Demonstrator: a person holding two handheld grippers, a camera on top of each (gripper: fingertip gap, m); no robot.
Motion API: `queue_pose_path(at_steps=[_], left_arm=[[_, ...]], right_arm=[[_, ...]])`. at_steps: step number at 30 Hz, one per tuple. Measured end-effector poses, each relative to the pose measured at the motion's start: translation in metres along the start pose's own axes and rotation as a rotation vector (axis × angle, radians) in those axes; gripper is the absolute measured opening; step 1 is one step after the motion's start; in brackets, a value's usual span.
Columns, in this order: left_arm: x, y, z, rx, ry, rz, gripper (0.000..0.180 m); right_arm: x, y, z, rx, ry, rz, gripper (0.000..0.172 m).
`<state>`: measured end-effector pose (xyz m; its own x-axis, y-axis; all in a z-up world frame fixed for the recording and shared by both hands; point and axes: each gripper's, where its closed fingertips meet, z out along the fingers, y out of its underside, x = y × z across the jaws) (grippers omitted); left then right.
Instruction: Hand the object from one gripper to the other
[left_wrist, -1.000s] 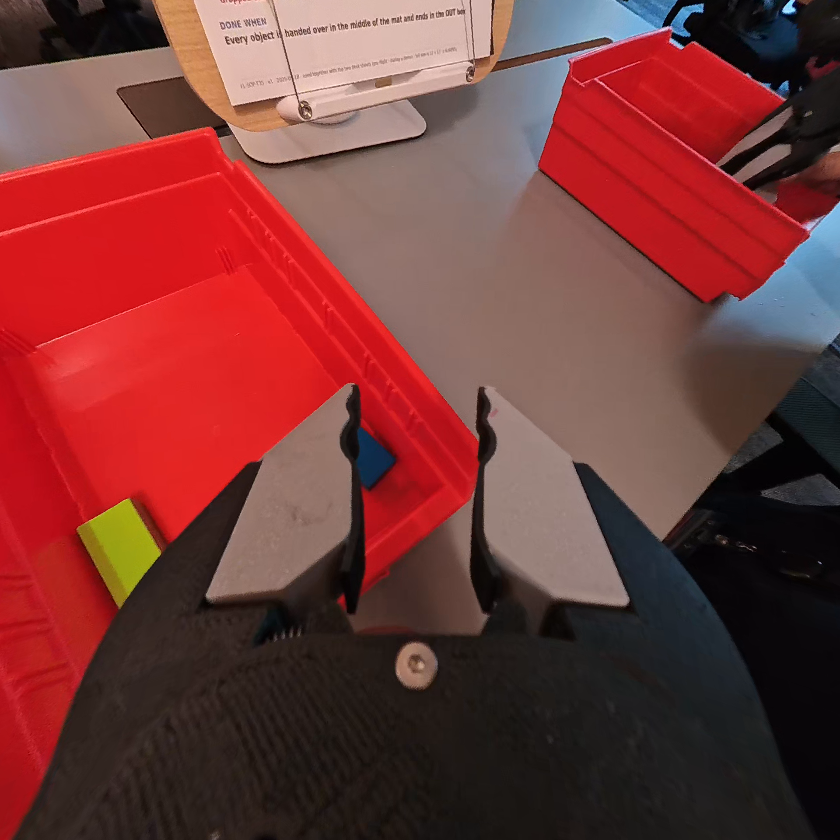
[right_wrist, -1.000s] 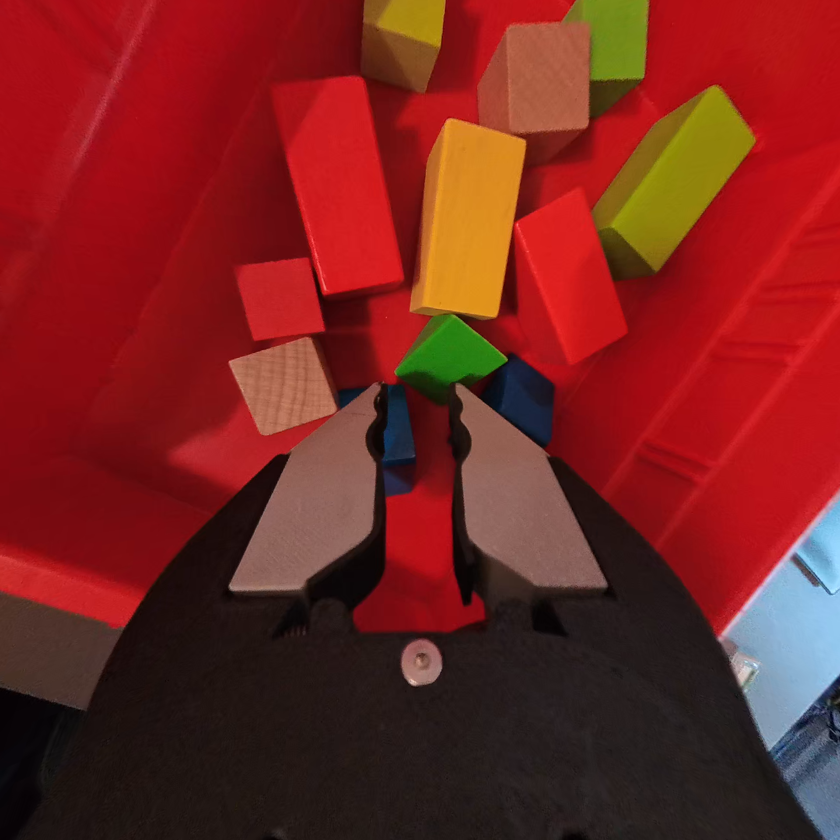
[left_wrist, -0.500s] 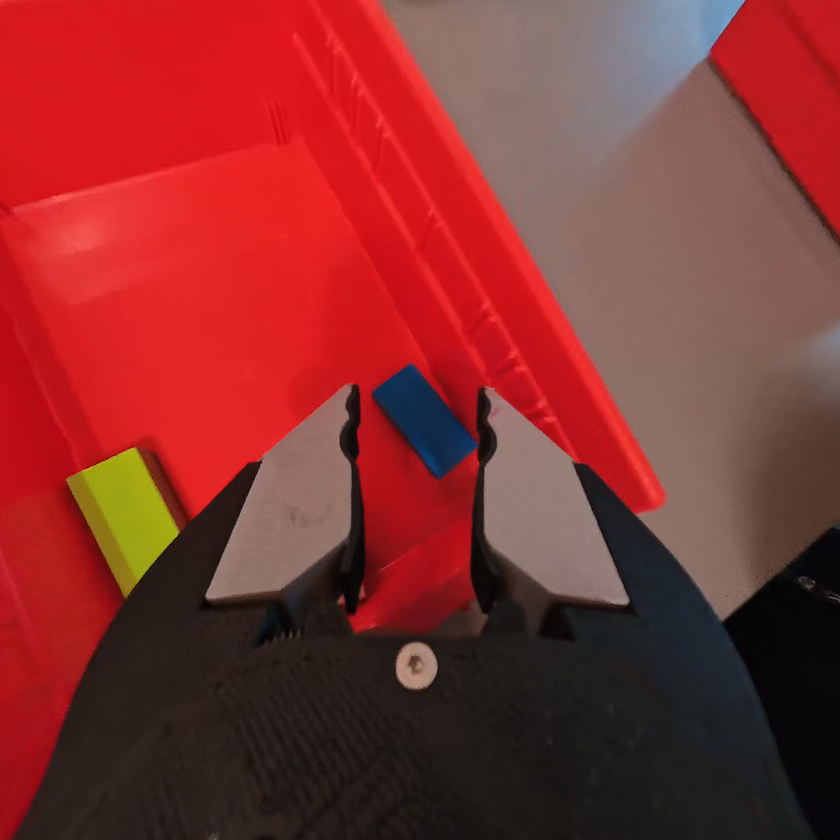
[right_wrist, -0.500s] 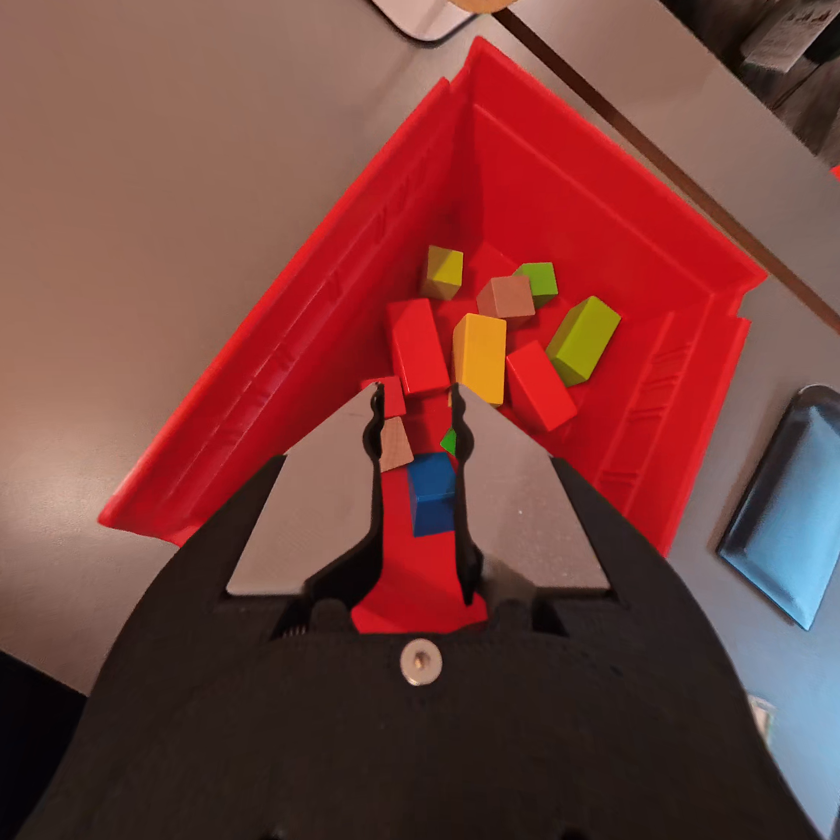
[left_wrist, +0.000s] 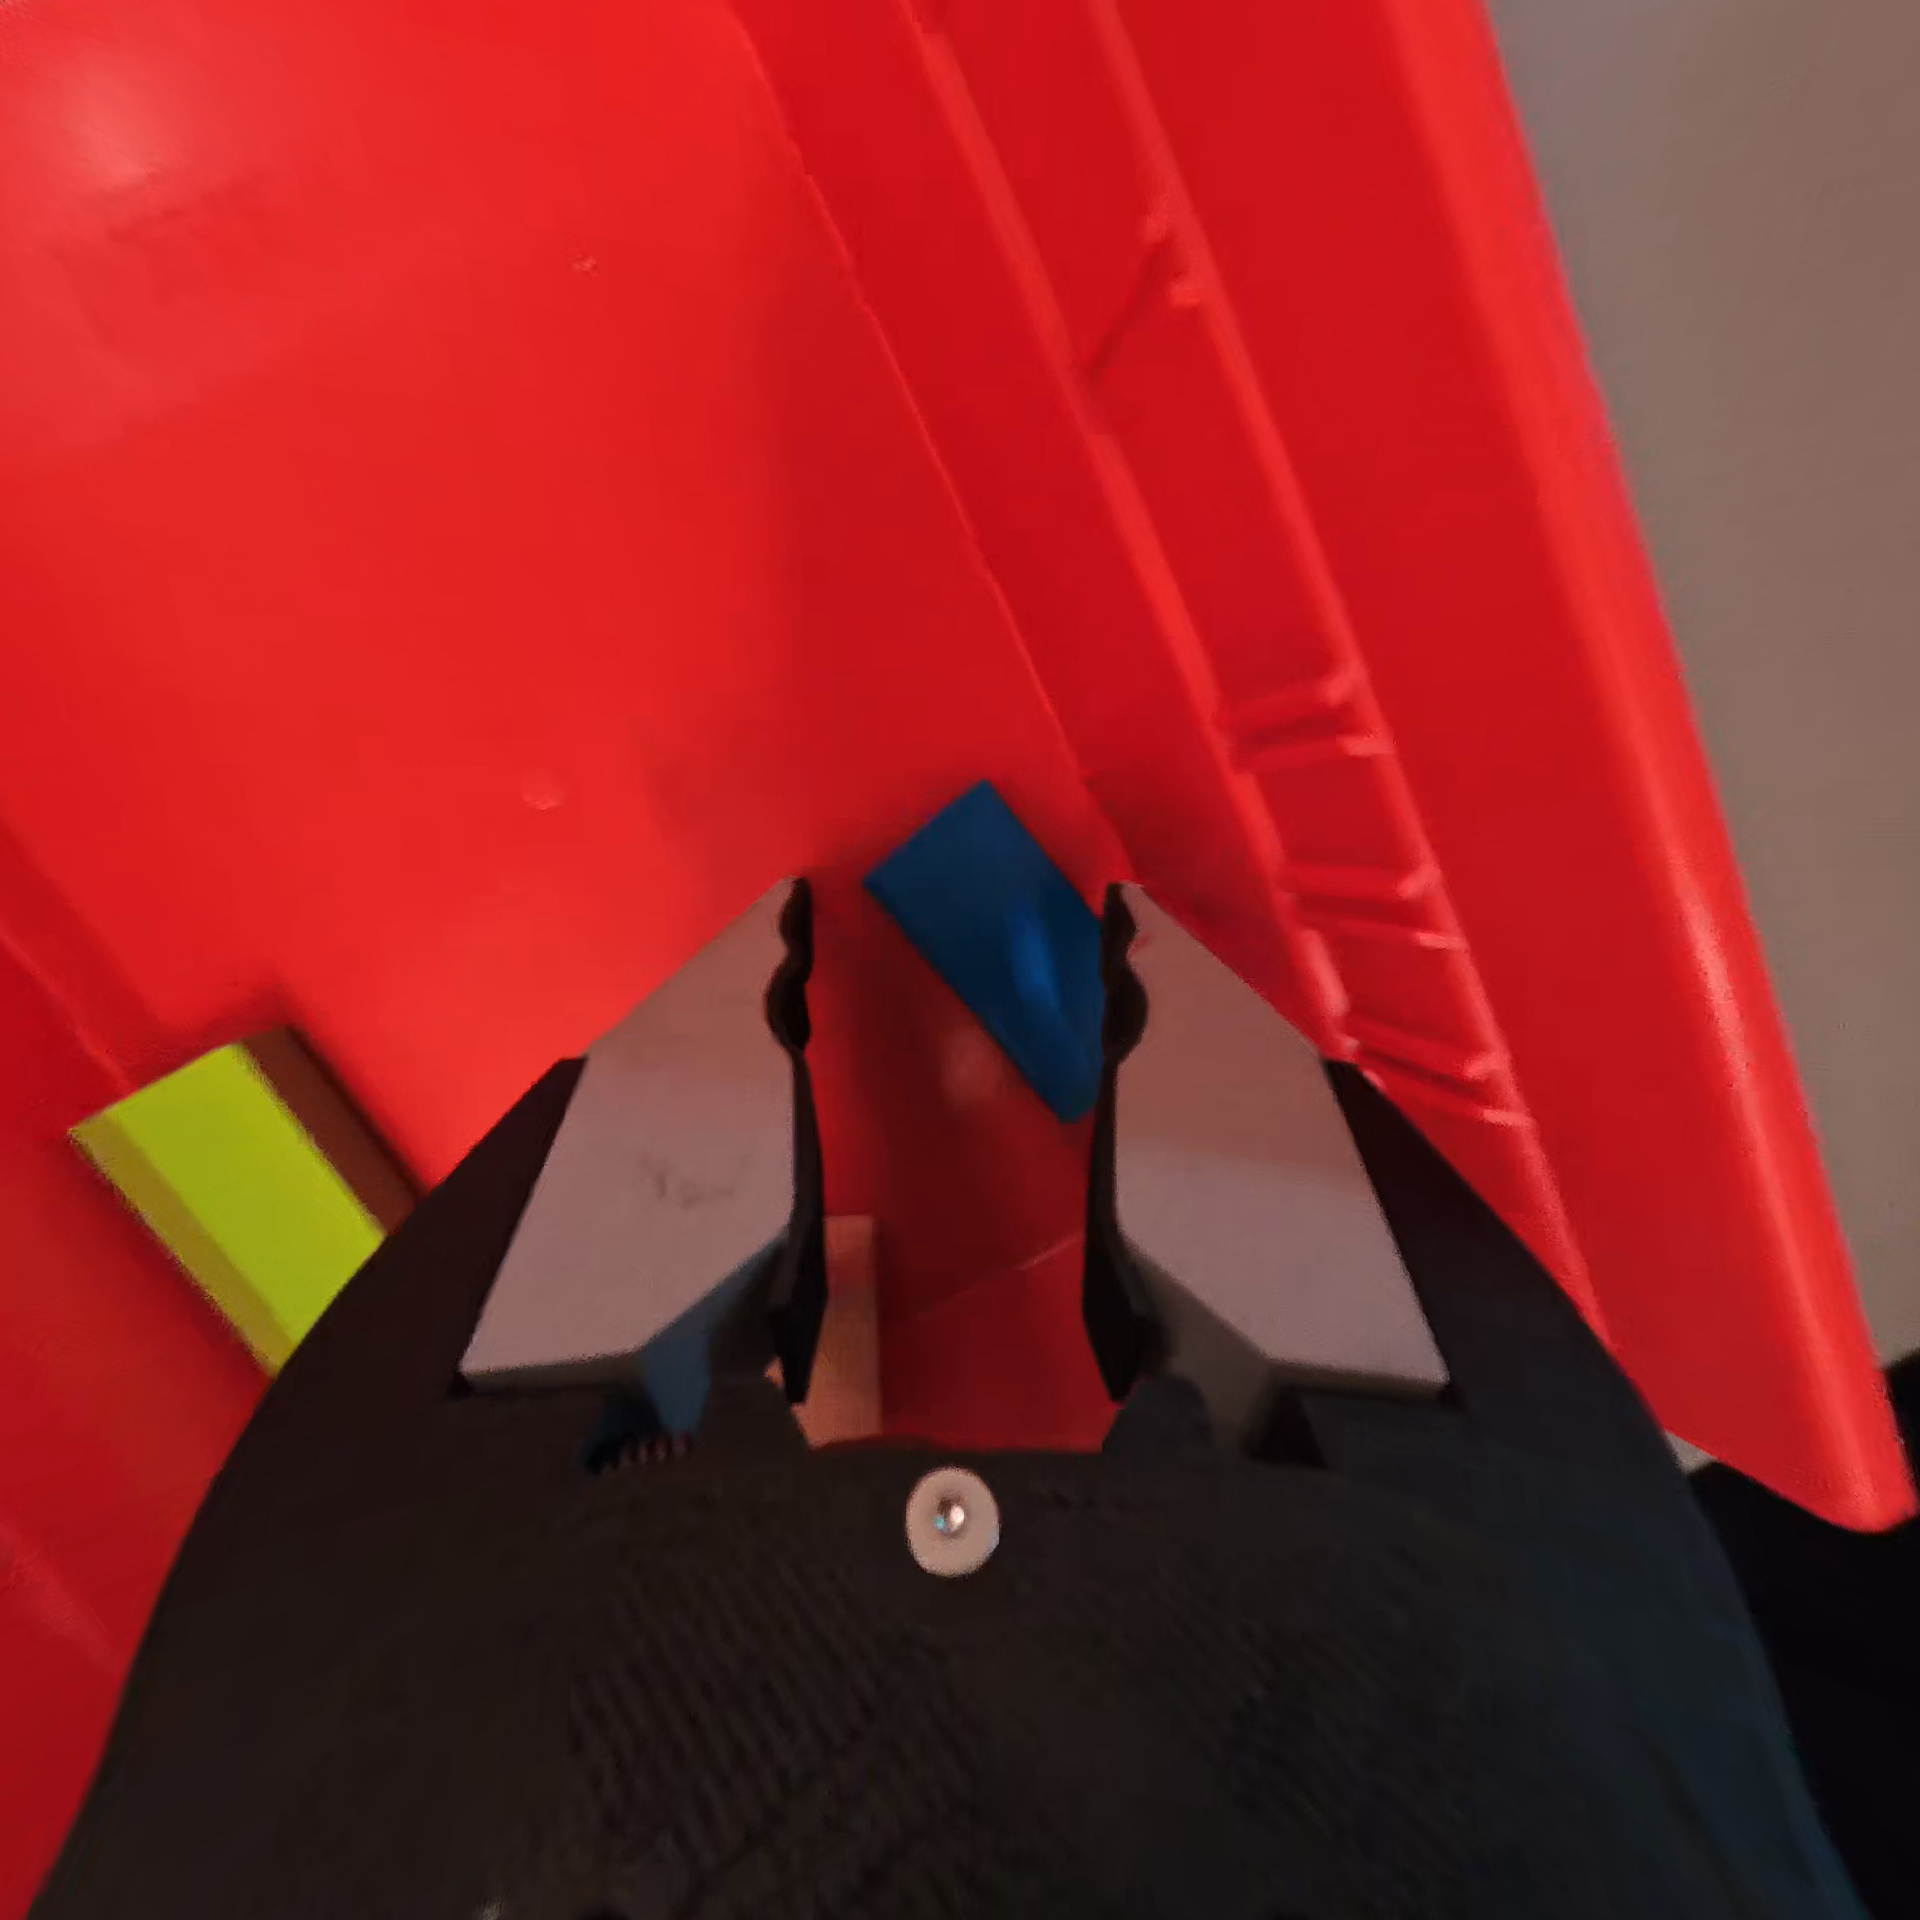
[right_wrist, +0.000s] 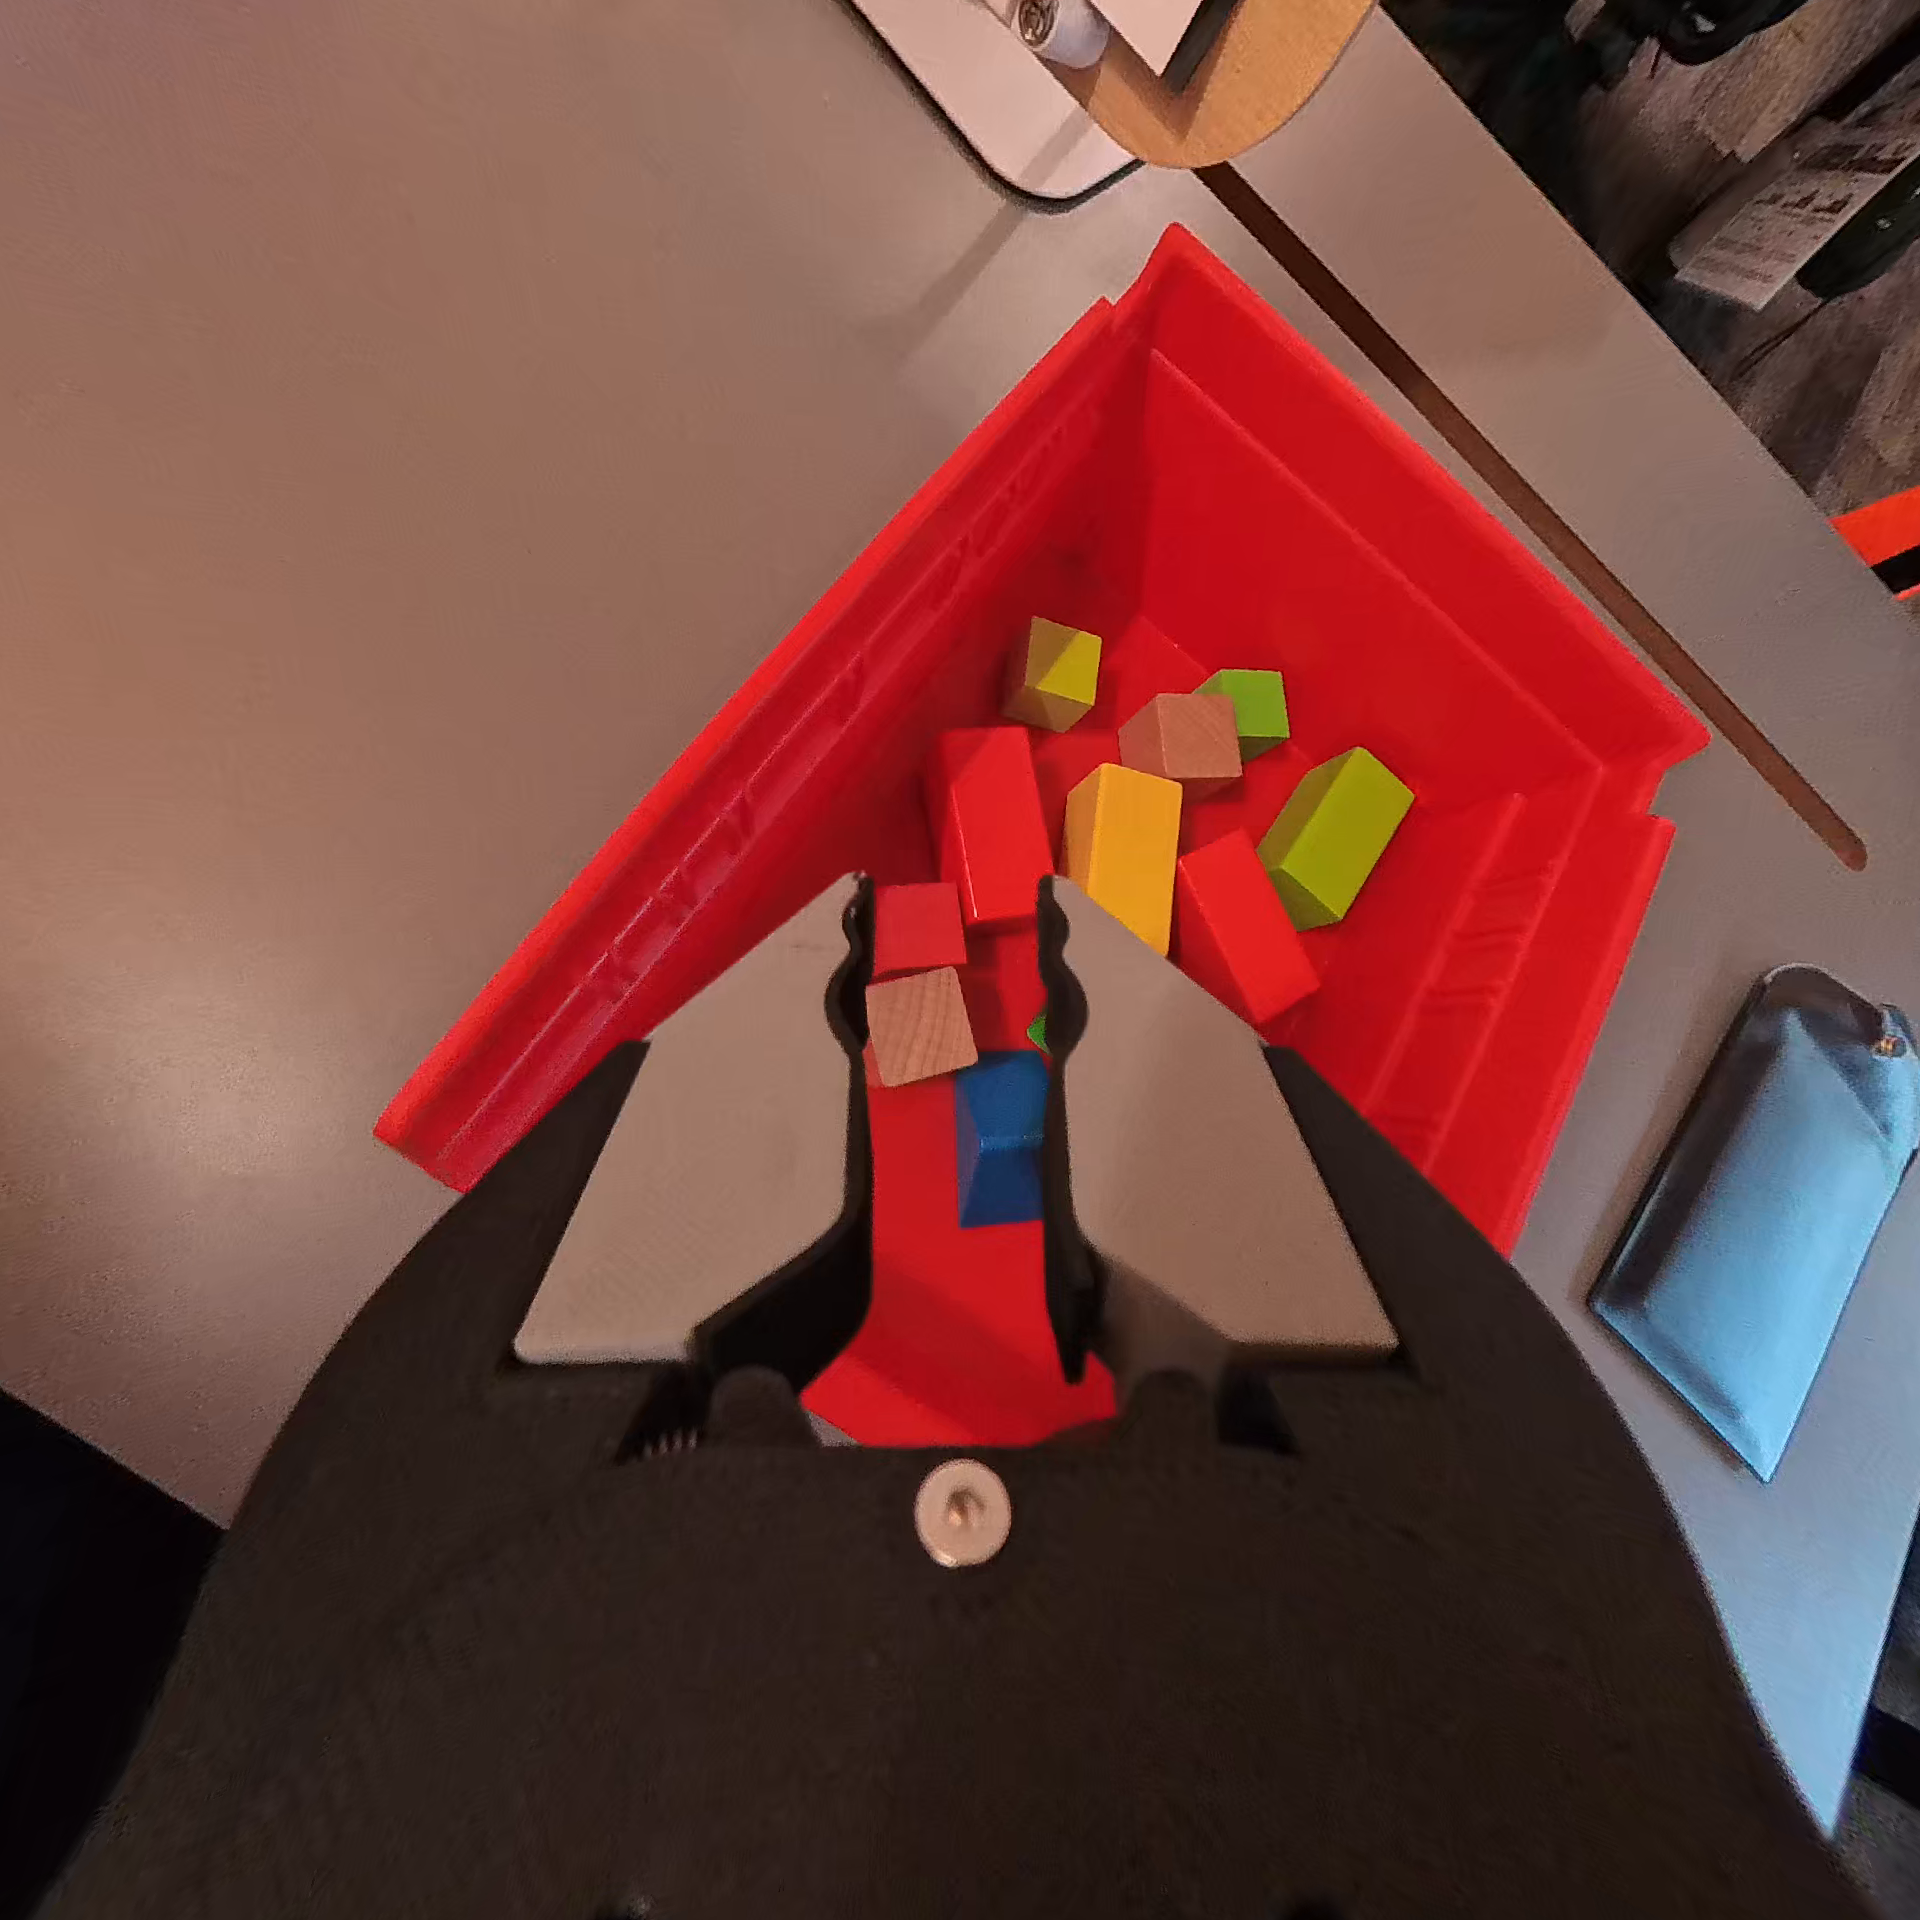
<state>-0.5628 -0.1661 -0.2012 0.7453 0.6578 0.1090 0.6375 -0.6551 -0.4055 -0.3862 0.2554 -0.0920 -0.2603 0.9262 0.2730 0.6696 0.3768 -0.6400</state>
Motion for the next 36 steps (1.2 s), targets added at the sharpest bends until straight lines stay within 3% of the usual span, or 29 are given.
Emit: queue_pose_path(at_steps=[1,5,12,20,24,29,36], left_arm=[[-0.009,0.0,0.0,-0.027,-0.026,-0.003,0.055],[-0.038,0.004,-0.003,-0.127,-0.093,-0.011,0.044],[-0.029,0.01,-0.009,-0.103,0.0,-0.093,0.053],[-0.024,0.019,-0.013,-0.111,-0.001,-0.174,0.044],[-0.032,0.013,-0.009,-0.137,-0.048,-0.149,0.035],[-0.034,0.003,-0.001,-0.214,-0.097,0.1,0.032],[-0.026,0.007,-0.005,-0.197,-0.002,-0.05,0.041]], right_arm=[[0.0,0.001,-0.002,0.005,-0.002,-0.002,0.029],[-0.001,0.008,-0.006,0.024,-0.006,0.006,0.029],[-0.007,0.016,-0.006,0.051,-0.026,0.018,0.029],[-0.017,0.007,-0.011,0.104,-0.053,-0.011,0.029],[-0.02,0.007,-0.014,0.131,-0.066,-0.006,0.029],[-0.022,0.01,-0.018,0.148,-0.078,-0.009,0.029],[-0.021,0.019,-0.027,0.15,-0.068,-0.011,0.029]])
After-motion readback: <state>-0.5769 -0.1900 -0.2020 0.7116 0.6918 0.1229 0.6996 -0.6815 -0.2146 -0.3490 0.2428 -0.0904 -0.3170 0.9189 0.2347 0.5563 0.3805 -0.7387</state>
